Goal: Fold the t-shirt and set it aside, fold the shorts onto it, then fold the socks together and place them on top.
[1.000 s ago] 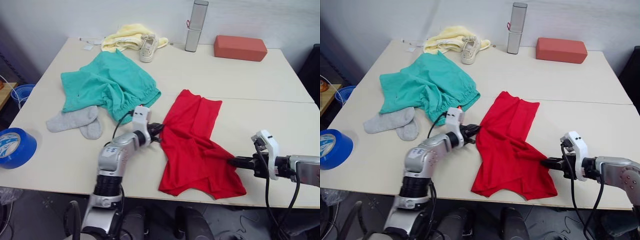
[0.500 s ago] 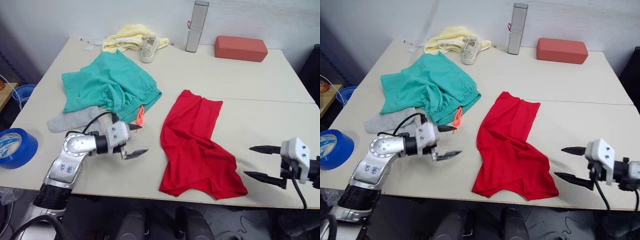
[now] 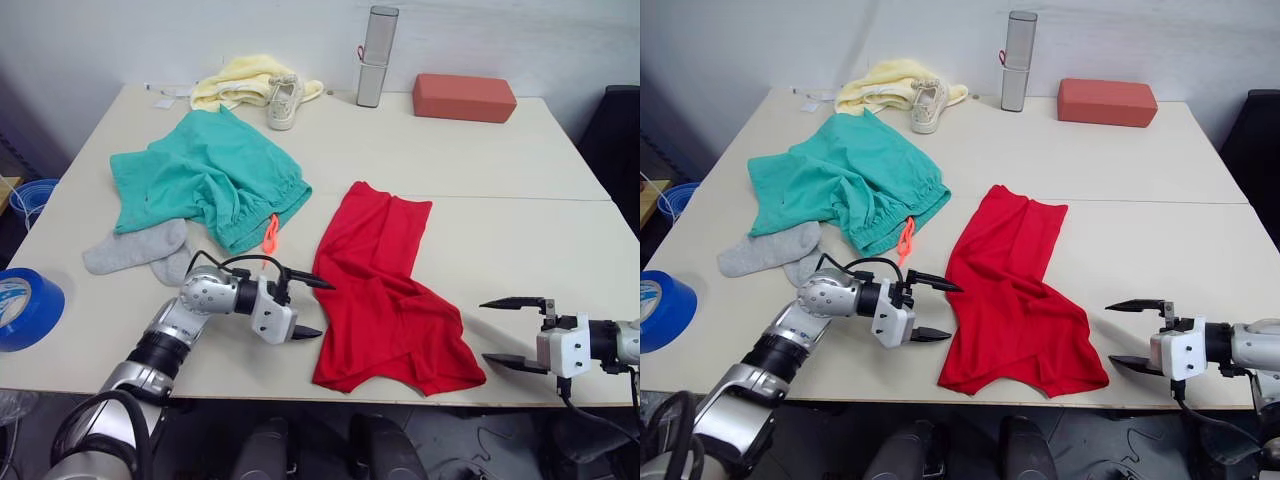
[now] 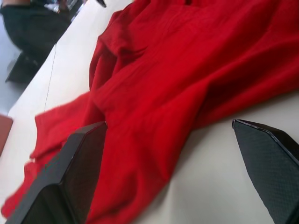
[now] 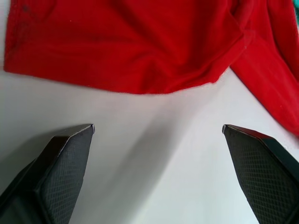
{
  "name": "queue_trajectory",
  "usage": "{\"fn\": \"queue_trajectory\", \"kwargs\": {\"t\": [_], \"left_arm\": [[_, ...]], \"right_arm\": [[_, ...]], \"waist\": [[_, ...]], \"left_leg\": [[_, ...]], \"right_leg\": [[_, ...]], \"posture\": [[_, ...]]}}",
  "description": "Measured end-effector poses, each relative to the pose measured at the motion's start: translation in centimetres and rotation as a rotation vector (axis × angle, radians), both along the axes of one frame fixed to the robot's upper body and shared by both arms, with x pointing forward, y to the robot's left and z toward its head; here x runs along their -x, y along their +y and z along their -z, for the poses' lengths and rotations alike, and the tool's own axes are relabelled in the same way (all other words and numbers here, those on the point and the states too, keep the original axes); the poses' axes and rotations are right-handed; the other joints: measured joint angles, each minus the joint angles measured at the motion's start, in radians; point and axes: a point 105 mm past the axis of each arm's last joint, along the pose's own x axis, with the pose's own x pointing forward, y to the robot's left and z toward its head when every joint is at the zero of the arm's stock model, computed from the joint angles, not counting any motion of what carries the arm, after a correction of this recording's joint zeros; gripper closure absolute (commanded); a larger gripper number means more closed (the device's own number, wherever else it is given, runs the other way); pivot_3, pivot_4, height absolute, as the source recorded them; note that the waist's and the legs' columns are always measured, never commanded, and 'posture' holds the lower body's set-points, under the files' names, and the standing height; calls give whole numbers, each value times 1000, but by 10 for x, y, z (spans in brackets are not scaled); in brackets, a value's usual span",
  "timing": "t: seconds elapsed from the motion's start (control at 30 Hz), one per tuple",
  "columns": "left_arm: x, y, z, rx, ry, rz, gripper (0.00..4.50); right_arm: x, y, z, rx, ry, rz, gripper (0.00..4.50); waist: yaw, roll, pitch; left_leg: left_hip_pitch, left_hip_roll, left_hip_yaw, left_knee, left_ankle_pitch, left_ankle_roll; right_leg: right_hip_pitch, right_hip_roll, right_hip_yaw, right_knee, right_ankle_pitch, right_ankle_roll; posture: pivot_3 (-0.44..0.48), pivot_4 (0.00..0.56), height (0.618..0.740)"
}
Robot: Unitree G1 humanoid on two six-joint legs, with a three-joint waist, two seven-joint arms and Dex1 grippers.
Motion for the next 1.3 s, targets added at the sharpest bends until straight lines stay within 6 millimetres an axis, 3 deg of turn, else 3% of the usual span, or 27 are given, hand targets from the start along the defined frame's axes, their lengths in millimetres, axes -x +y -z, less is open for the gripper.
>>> {"fn": "queue_trajectory", "kwargs": {"t": [0.4, 0.9, 1.0, 1.07, 1.13, 1.3], "left_arm": [[15, -20, 10, 25, 27, 95, 9], [33, -25, 19, 36, 123, 142, 9], [34, -25, 21, 27, 124, 149, 582], [36, -25, 25, 6, 124, 159, 1252], [37, -25, 28, -15, 123, 168, 1923], [36, -25, 34, -57, 100, 174, 3501]], "right_arm": [[7, 45, 7, -95, -30, -156, 0], [19, 77, 10, -167, -70, -262, 0], [20, 78, 11, -171, -81, -261, 0], [19, 80, 11, -163, -94, -264, 179], [19, 81, 13, -153, -93, -268, 614], [21, 83, 23, -117, -67, -280, 2323]], "waist": [[1, 0, -2], [2, 1, -3], [2, 2, -3], [2, 1, -3], [2, 1, -4], [2, 1, -7]], "left_leg": [[5, 0, -1, -5, 0, -1], [6, 0, -1, -6, 1, -1], [6, 0, -1, -6, 1, -1], [8, 0, -1, -6, 0, 0], [10, 0, -1, -6, -2, 3], [15, 0, -2, -6, -3, 5]], "right_leg": [[3, 0, 0, -2, -1, -2], [4, 0, 0, -2, -2, -3], [4, 0, 0, -2, -2, -3], [6, 0, 0, -2, -2, -3], [8, 0, 0, -2, -2, -3], [13, 0, 0, -3, -3, -5]], "posture": [[0, 150, 740], [0, 150, 740], [0, 150, 740], [0, 150, 740], [0, 150, 740], [0, 150, 740]]}}
